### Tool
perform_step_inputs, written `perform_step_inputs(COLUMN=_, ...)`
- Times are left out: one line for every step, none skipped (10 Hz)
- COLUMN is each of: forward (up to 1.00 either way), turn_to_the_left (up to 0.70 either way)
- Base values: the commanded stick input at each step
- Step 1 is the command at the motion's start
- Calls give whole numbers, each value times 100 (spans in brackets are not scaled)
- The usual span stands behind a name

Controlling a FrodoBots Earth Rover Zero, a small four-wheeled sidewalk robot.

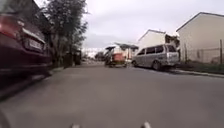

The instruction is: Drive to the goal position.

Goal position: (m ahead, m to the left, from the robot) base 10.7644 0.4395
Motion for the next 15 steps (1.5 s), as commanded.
perform_step_inputs(forward=85, turn_to_the_left=0)
perform_step_inputs(forward=85, turn_to_the_left=0)
perform_step_inputs(forward=85, turn_to_the_left=0)
perform_step_inputs(forward=85, turn_to_the_left=0)
perform_step_inputs(forward=85, turn_to_the_left=0)
perform_step_inputs(forward=85, turn_to_the_left=0)
perform_step_inputs(forward=85, turn_to_the_left=0)
perform_step_inputs(forward=85, turn_to_the_left=0)
perform_step_inputs(forward=85, turn_to_the_left=0)
perform_step_inputs(forward=85, turn_to_the_left=0)
perform_step_inputs(forward=85, turn_to_the_left=0)
perform_step_inputs(forward=85, turn_to_the_left=0)
perform_step_inputs(forward=85, turn_to_the_left=0)
perform_step_inputs(forward=85, turn_to_the_left=0)
perform_step_inputs(forward=85, turn_to_the_left=0)
